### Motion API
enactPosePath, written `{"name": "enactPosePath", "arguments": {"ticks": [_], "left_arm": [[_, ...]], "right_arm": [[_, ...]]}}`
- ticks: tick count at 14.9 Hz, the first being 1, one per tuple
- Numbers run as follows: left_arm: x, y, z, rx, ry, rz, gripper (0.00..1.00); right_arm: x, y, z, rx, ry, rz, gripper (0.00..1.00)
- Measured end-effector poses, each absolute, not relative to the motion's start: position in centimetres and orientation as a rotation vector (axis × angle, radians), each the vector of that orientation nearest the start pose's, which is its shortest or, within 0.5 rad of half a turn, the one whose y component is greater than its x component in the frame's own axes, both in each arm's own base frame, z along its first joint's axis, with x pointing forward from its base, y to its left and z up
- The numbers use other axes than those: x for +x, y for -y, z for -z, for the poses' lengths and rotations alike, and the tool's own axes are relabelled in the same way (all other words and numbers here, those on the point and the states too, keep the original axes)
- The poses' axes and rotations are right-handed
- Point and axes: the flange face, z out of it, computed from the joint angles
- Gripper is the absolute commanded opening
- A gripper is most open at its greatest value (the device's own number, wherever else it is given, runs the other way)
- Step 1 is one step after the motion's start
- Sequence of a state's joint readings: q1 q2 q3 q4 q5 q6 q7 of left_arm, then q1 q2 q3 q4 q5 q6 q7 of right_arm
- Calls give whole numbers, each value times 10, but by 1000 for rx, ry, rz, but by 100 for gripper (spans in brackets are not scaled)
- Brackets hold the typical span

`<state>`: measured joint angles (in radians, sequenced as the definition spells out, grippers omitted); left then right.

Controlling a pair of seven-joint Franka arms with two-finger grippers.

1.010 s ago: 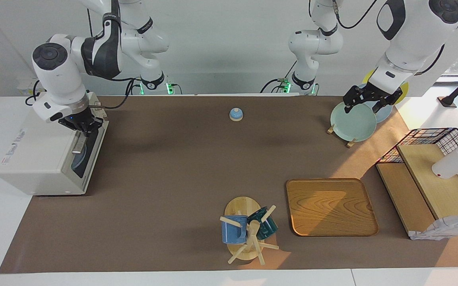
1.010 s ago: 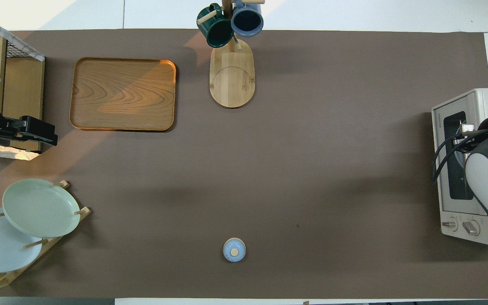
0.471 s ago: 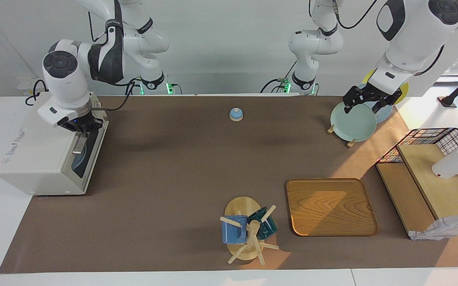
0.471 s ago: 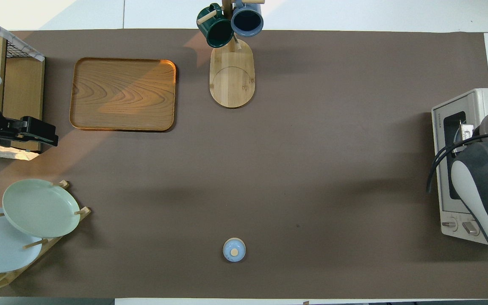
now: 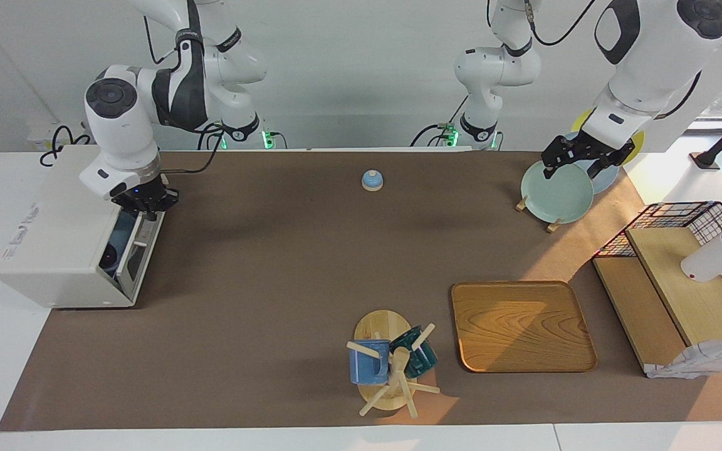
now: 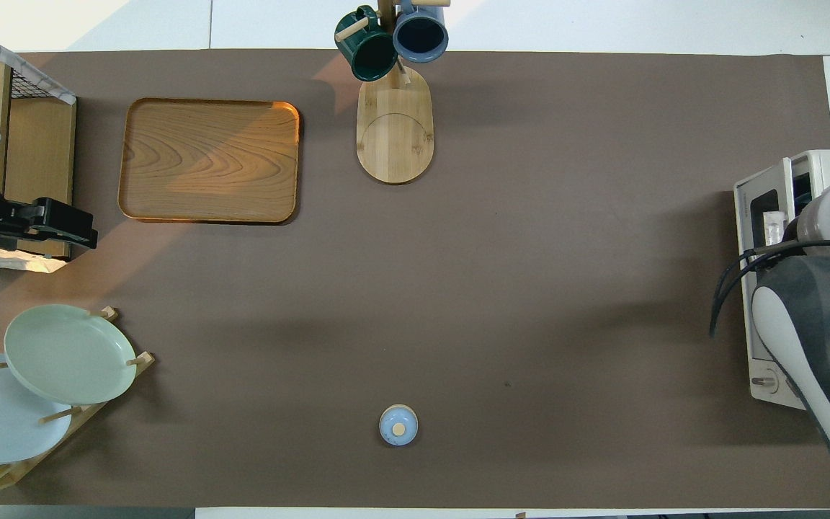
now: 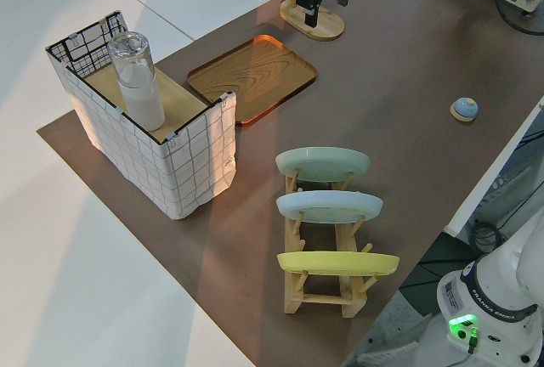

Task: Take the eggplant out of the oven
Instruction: 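Reach the right gripper toward the toaster oven door handle, then pull the toaster oven door open with the right gripper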

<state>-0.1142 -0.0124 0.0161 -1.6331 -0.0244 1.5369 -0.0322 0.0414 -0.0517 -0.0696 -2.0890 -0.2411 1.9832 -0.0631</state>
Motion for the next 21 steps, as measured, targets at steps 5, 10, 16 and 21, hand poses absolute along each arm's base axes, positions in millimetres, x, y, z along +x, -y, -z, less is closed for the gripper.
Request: {"name": "enactPosePath", "arguments": {"ticks": [5, 10, 16, 21], "left_arm": [[543, 56, -600, -3158, -104, -116, 100], [545, 56, -601, -3159, -103, -95, 100], [547, 57, -603, -3161, -104, -71, 100], [547, 57, -603, -3161, -104, -61, 100]], "right_arm": [[532, -10, -386, -3278, 171, -57, 0], [535, -23, -358, -3266, 153, -9, 0], [528, -24, -333, -3243, 109, 49, 0], [524, -25, -304, -3217, 16, 12, 0]]}}
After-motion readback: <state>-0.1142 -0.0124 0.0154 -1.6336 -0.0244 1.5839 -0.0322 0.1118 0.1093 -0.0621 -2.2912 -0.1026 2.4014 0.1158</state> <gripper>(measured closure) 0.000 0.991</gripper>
